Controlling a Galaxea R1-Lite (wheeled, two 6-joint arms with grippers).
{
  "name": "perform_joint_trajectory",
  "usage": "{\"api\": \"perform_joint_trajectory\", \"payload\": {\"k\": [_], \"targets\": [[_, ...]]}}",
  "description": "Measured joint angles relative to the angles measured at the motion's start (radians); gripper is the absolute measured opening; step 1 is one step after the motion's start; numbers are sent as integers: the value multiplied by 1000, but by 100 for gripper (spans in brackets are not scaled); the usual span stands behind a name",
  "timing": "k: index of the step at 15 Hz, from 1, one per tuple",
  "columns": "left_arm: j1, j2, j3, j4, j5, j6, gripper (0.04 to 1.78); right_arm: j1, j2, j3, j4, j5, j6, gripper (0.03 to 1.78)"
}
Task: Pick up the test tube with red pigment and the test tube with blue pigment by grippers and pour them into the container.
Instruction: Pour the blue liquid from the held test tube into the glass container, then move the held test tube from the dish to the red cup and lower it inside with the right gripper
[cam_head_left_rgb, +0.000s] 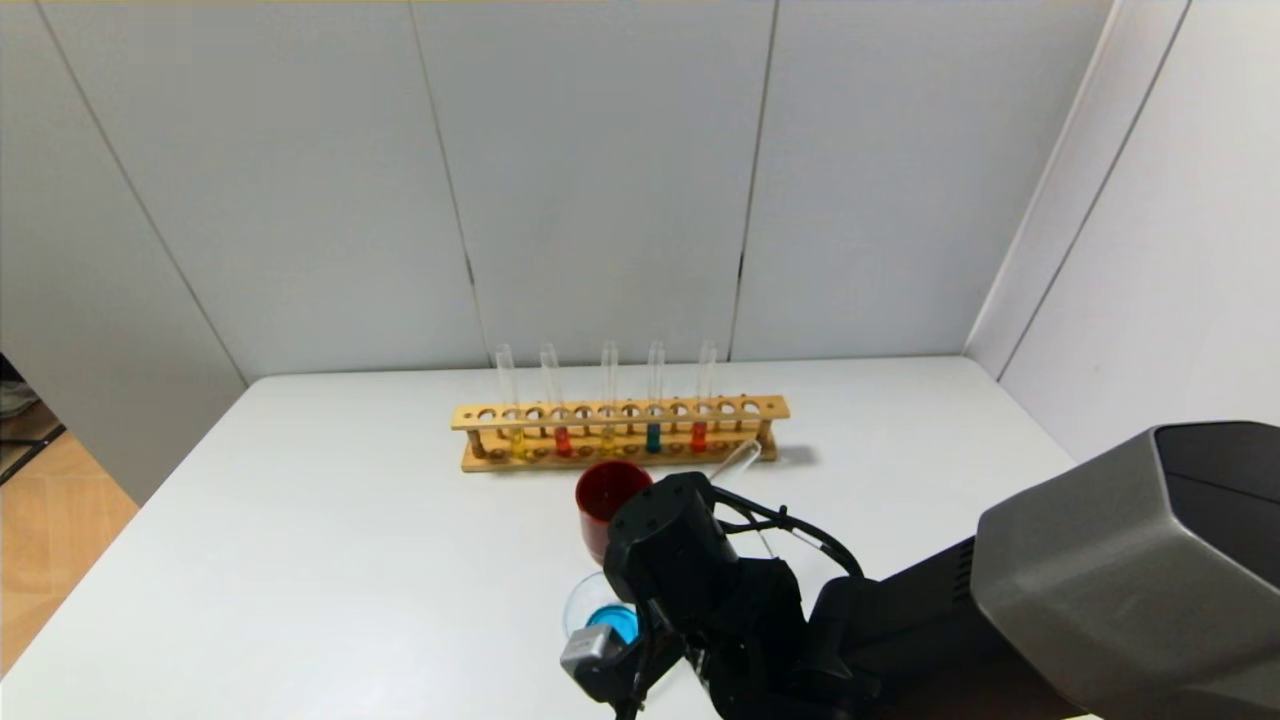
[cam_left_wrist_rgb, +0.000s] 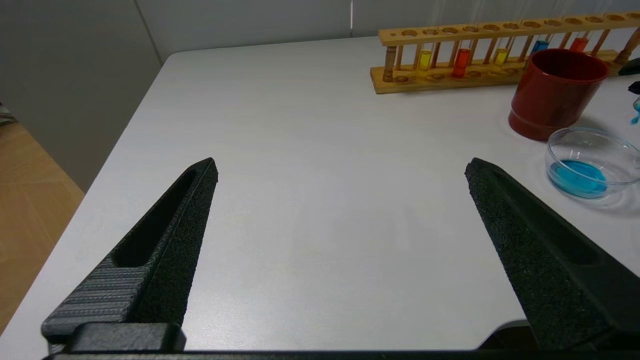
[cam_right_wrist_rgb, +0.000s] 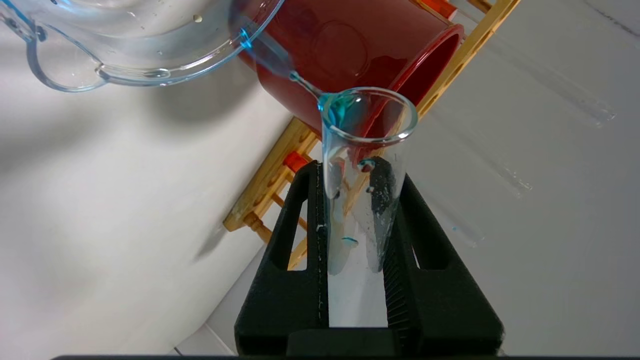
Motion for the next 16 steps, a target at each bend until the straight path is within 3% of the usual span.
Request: {"api": "perform_joint_trajectory", "payload": {"k": [11,14,16], "targets": [[0,0,0,0,1,0,175,6,-24,10,-11,0,-20,39],[0,0,0,0,1,0,175,7,-15,26,-109,25,40,39],[0,0,0,0,1,0,175,19,-7,37,-212,62,142,39]]}}
